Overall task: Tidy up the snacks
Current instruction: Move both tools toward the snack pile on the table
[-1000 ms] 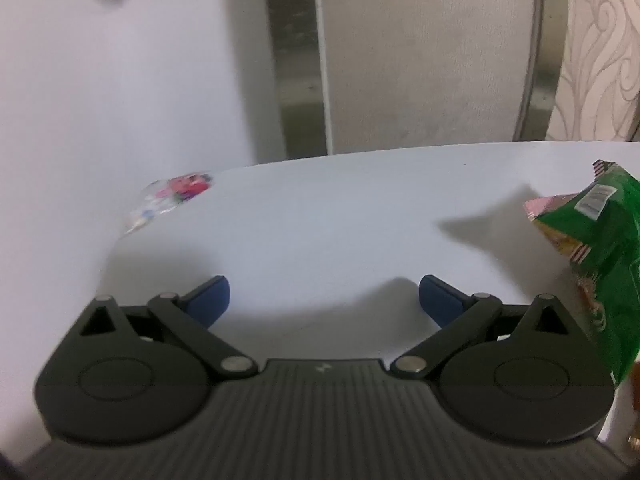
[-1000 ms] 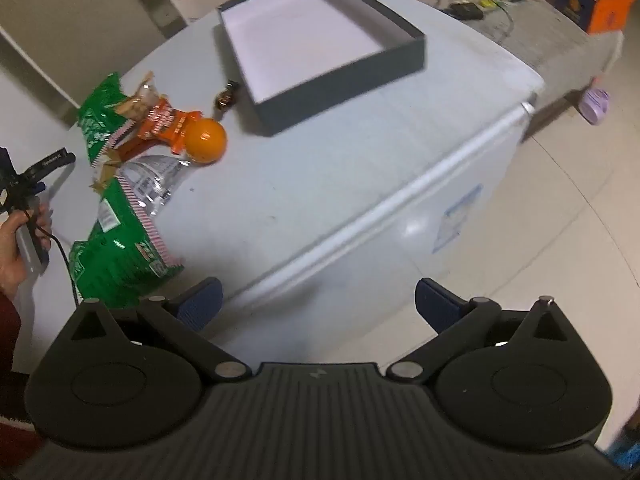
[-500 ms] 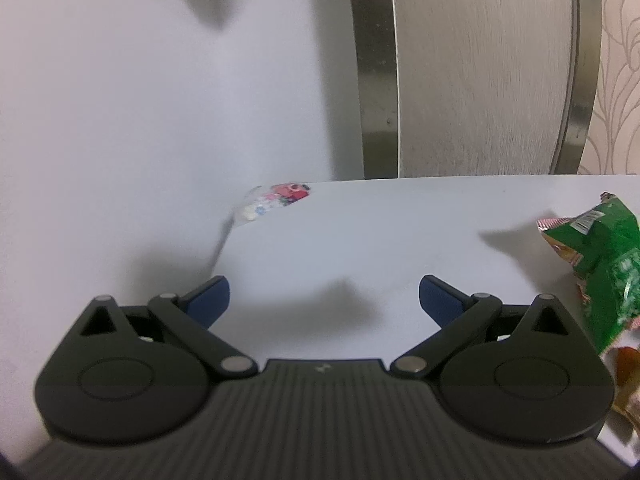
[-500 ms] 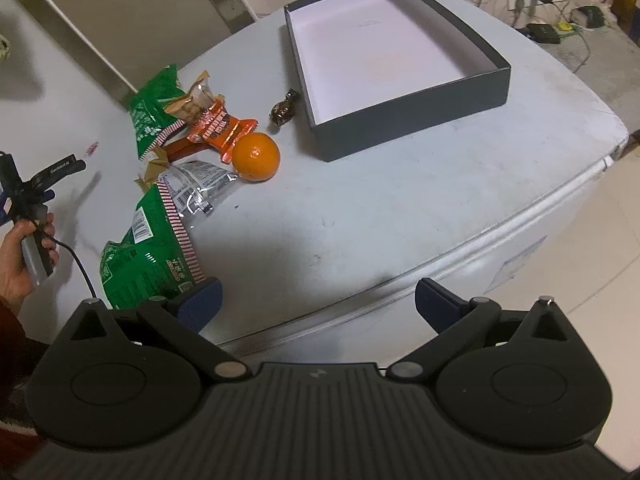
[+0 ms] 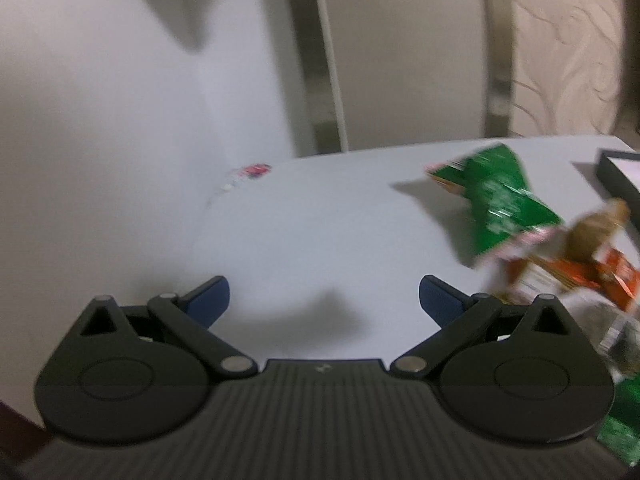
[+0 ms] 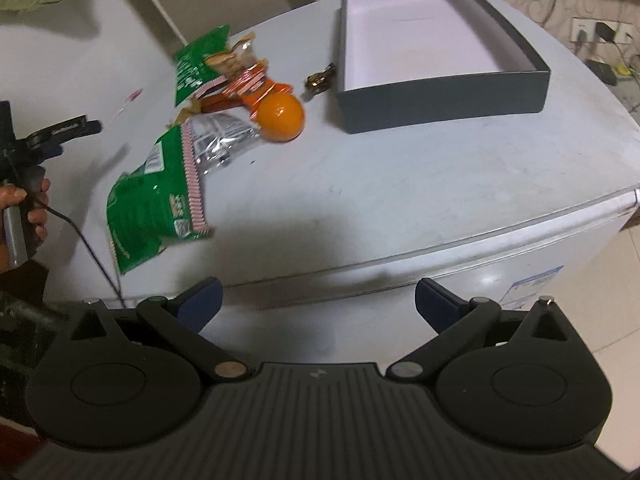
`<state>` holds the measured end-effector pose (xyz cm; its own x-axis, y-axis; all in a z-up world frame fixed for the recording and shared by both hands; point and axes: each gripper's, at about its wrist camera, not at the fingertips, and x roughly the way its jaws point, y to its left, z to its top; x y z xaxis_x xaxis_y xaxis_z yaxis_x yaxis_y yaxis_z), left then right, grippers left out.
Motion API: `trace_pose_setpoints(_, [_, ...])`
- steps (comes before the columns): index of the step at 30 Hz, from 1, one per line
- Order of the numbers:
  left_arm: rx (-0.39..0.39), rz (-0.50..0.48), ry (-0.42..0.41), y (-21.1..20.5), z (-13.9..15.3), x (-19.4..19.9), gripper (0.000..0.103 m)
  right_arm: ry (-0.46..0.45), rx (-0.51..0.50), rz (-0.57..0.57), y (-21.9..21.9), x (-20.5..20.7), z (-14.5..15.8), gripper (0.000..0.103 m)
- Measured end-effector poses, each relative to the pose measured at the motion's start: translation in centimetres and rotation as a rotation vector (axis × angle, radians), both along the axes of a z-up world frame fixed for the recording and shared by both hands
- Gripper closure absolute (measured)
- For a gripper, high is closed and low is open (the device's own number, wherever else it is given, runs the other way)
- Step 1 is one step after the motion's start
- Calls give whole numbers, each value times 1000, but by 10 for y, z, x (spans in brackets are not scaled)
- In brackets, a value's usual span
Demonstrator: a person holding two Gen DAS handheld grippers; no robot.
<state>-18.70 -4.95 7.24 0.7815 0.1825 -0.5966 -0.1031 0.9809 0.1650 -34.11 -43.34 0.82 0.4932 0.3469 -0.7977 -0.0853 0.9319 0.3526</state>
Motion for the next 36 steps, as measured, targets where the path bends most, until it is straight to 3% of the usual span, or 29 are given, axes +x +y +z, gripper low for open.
trace_pose_setpoints(8, [-33, -99, -13, -34, -4, -13, 0, -65, -49, -18, -3, -14, 25, 0])
trace_pose_setpoints(14, [-110, -118, -37, -36, 6, -17, 0, -93, -57, -54, 7, -32, 45, 0])
trace_pose_setpoints(25, [-123, -188, -69, -41, 12, -45, 0, -139, -47, -37, 45, -40, 55, 0])
trace_pose_setpoints(36, [-125, -236, -77, -53, 10, -67, 0, -164, -34, -5, 57, -35, 60, 0])
